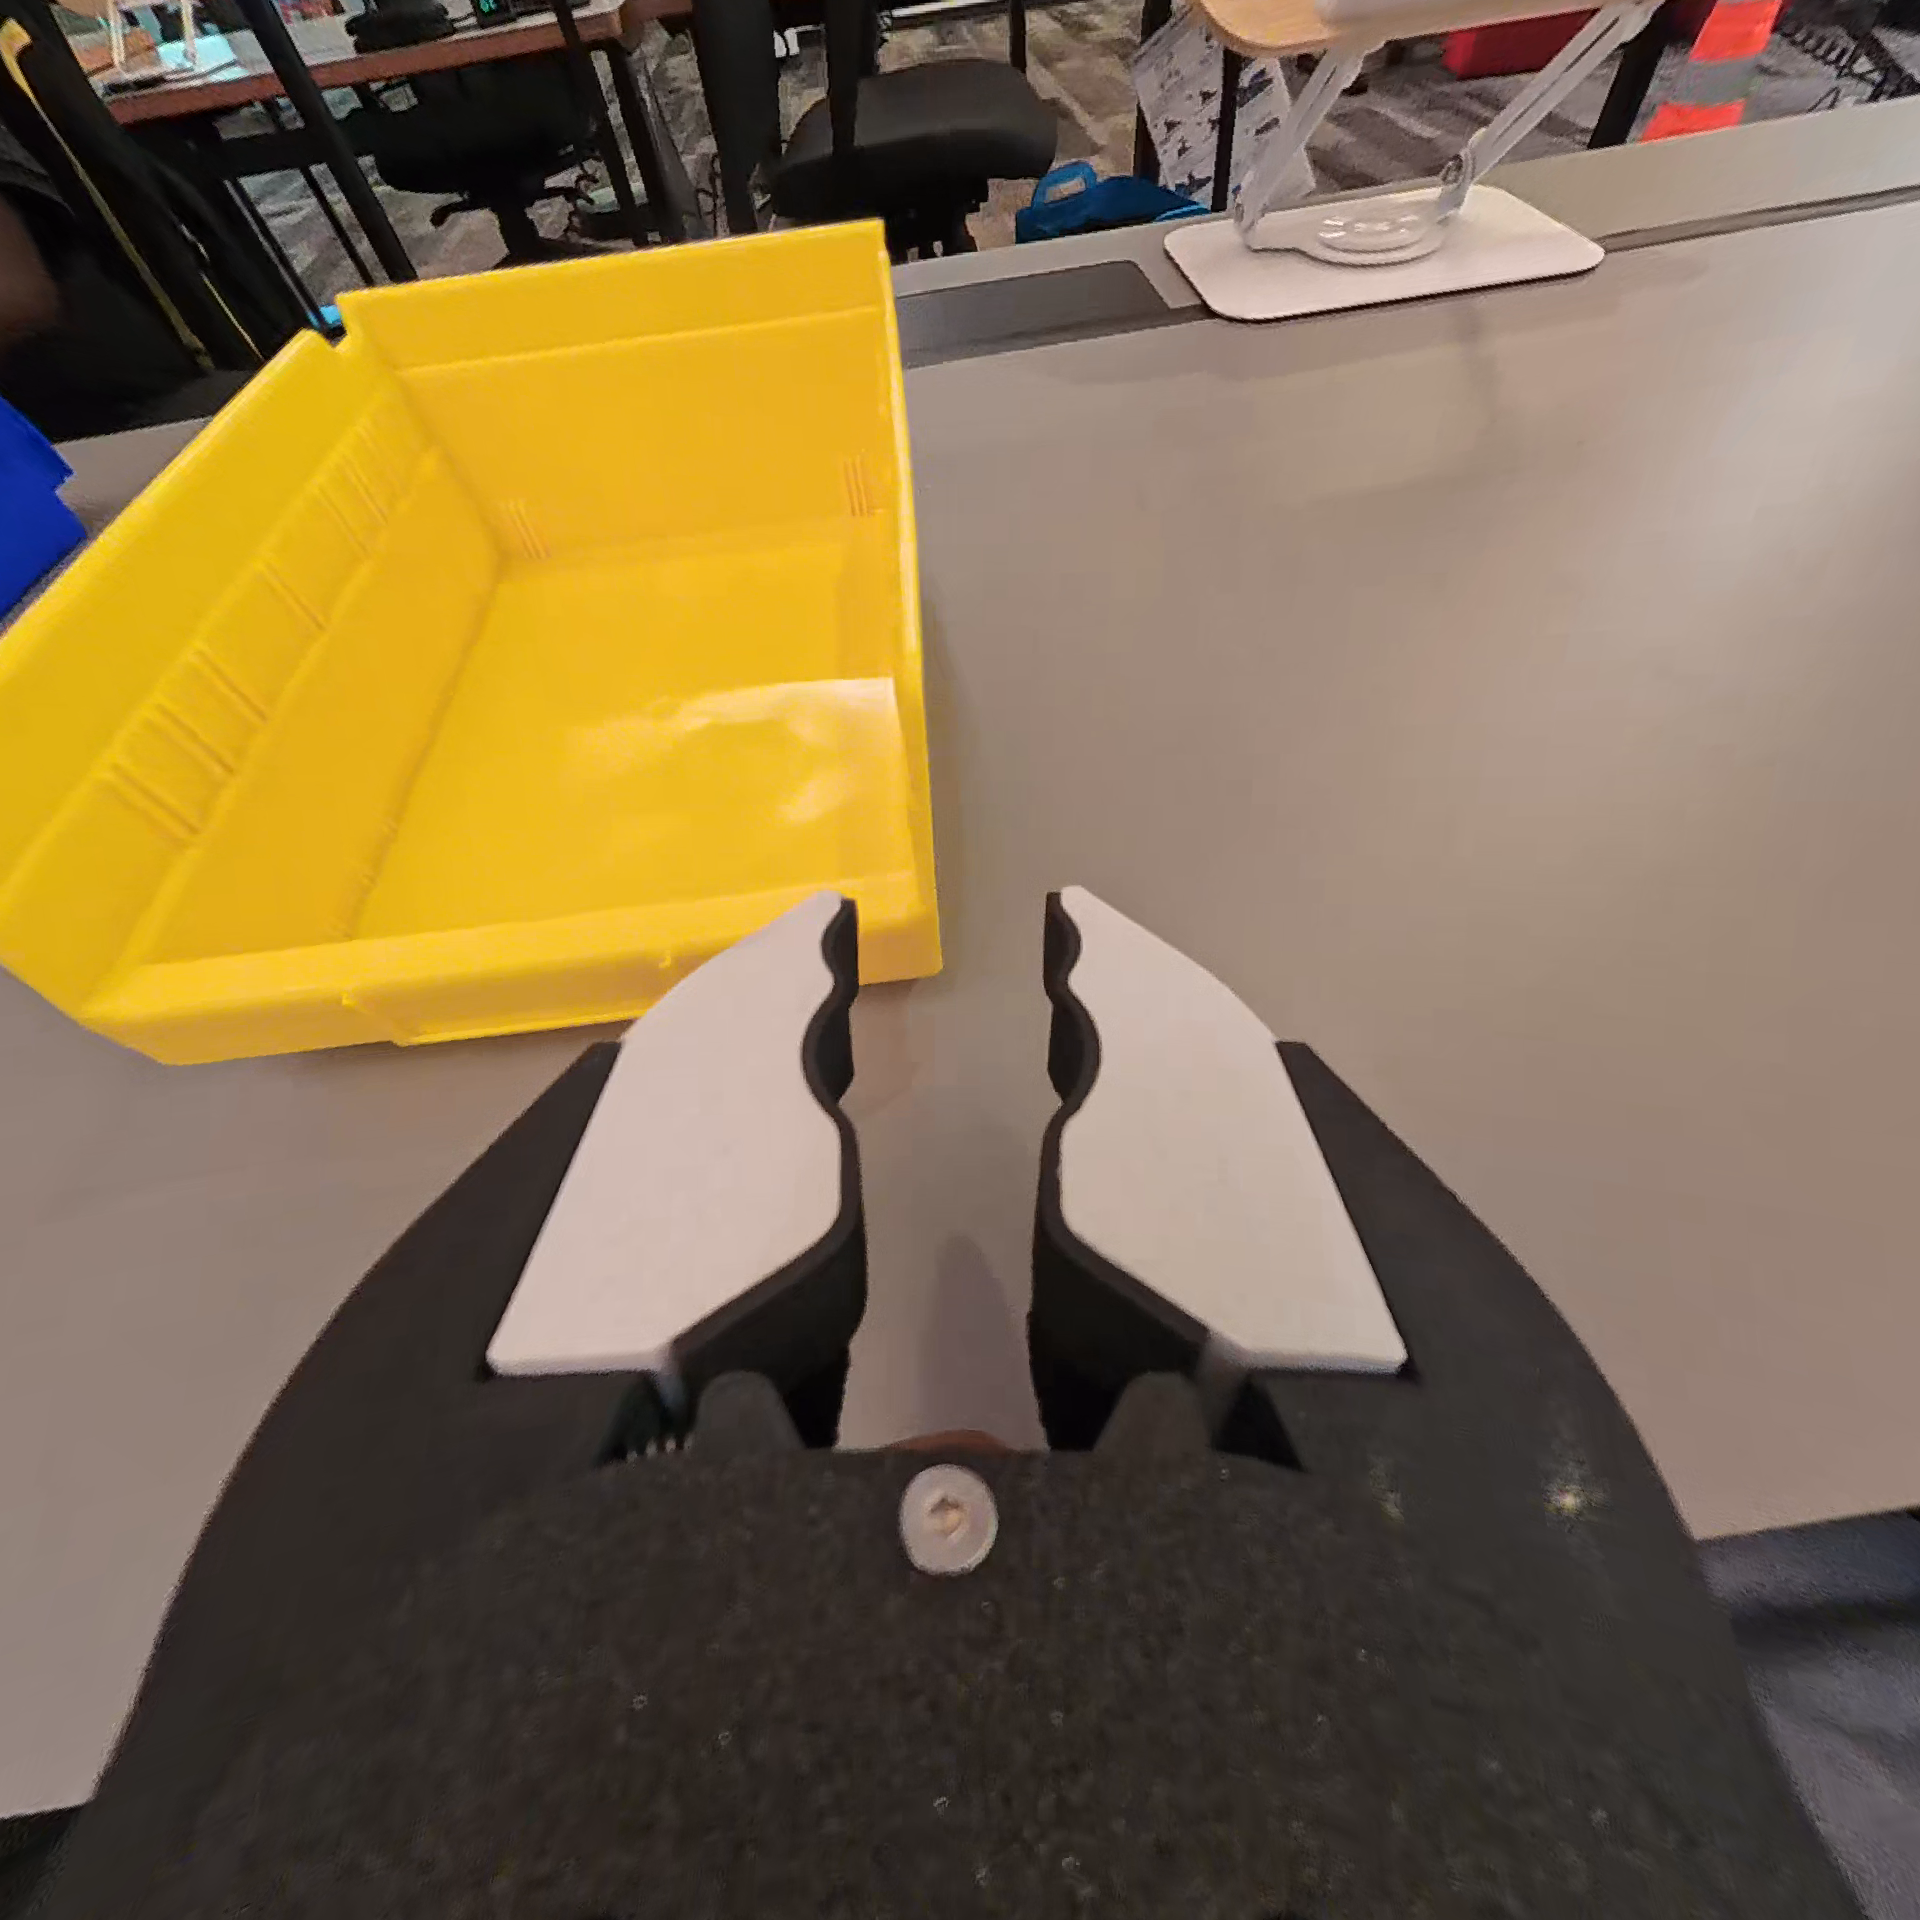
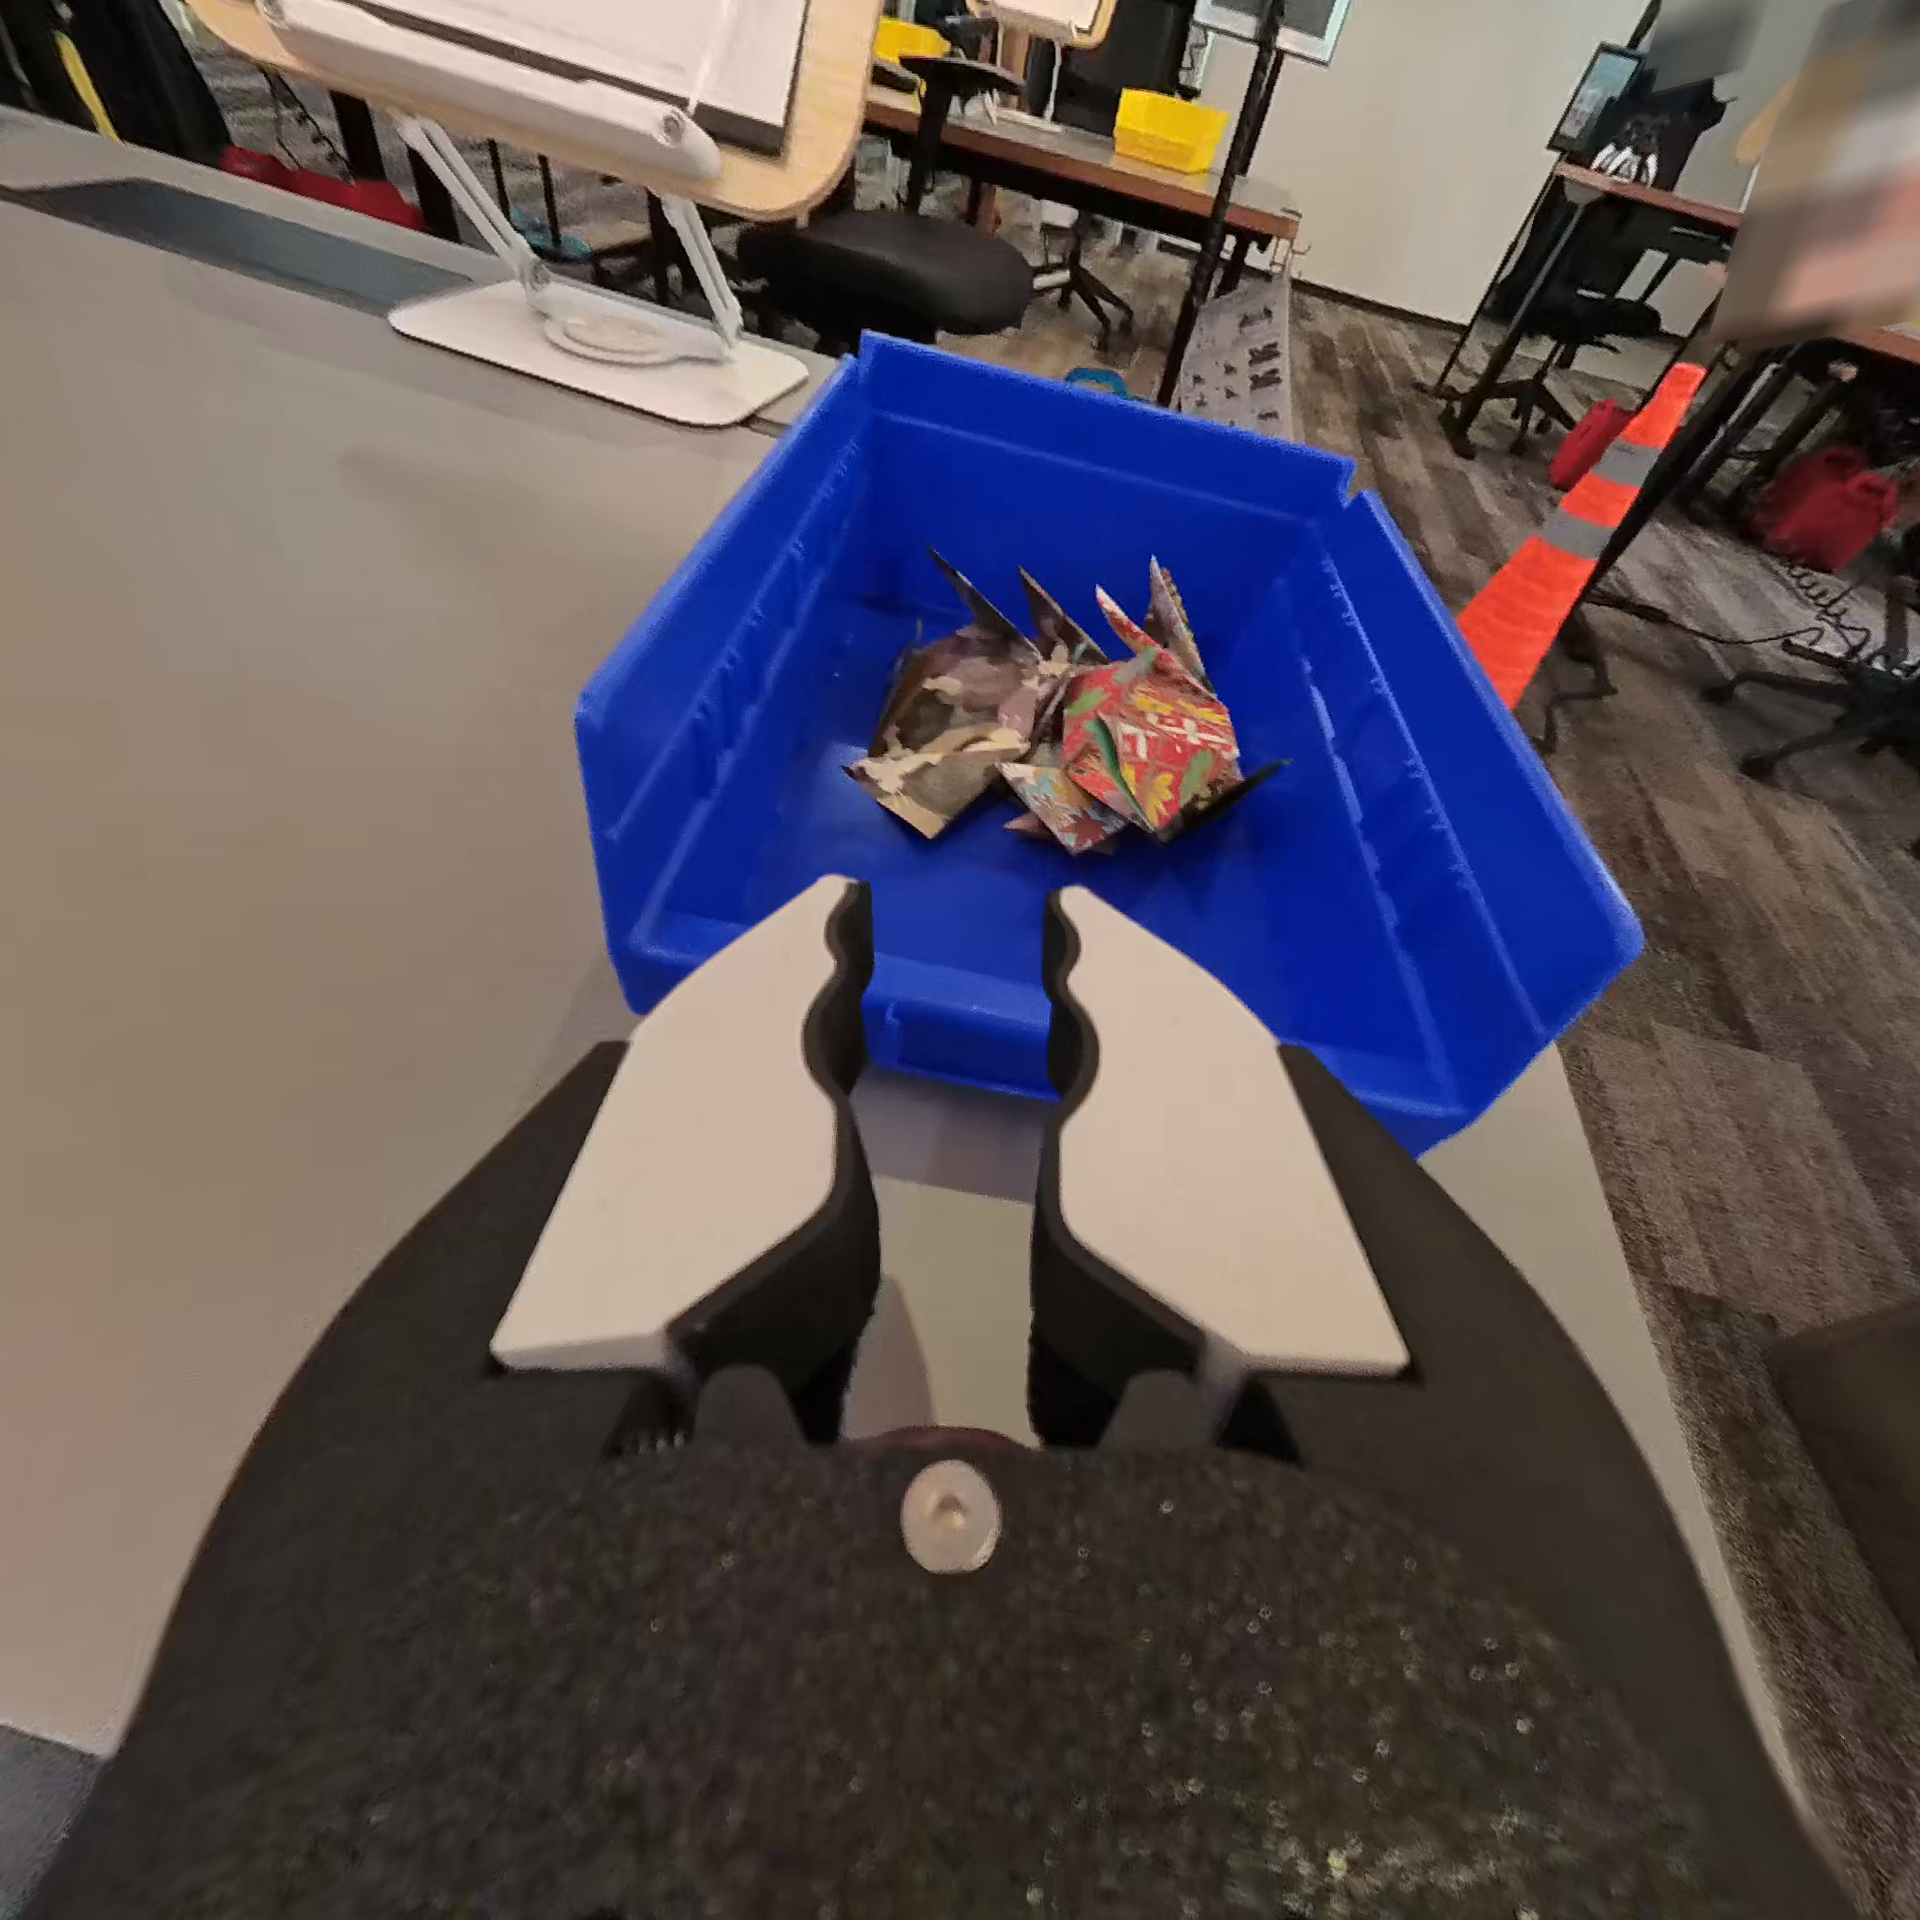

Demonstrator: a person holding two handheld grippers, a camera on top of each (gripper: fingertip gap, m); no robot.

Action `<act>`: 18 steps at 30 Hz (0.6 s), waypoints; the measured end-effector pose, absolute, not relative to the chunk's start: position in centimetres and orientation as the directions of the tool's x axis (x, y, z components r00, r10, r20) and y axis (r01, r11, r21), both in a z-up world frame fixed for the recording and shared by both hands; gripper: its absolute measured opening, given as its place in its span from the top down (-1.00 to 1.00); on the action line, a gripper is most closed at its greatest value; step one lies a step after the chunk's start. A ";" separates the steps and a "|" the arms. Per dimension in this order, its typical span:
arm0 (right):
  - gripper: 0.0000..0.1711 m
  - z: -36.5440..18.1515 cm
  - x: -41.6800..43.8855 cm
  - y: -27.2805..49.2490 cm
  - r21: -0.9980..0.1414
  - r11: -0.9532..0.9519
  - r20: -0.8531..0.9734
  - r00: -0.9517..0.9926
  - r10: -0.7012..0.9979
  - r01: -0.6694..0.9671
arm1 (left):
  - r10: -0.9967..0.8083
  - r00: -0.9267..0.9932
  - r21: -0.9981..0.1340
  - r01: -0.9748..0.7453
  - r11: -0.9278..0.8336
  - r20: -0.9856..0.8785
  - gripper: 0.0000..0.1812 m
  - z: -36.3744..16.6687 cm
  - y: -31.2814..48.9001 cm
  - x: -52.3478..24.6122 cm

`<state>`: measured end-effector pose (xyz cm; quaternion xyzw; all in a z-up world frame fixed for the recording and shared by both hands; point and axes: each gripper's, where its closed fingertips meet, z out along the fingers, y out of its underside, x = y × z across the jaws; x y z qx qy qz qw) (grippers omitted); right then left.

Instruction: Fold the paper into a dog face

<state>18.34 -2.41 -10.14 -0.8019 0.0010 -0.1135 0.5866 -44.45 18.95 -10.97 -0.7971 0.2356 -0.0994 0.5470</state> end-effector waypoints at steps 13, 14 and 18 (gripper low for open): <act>0.64 -11.2 18.3 -2.3 -0.920 -0.362 0.209 0.970 -0.125 0.152 | -0.533 0.840 -0.897 -0.309 -0.316 -0.102 0.63 -12.2 19.0 -42.9; 0.64 -11.3 18.2 -2.2 -0.918 -0.366 0.213 0.970 -0.120 0.156 | -0.535 0.839 -0.897 -0.312 -0.313 -0.105 0.63 -12.2 19.0 -42.9; 0.64 -11.7 18.1 -2.1 -0.910 -0.380 0.224 0.967 -0.119 0.164 | -0.537 0.837 -0.897 -0.314 -0.313 -0.105 0.63 -12.2 18.9 -42.9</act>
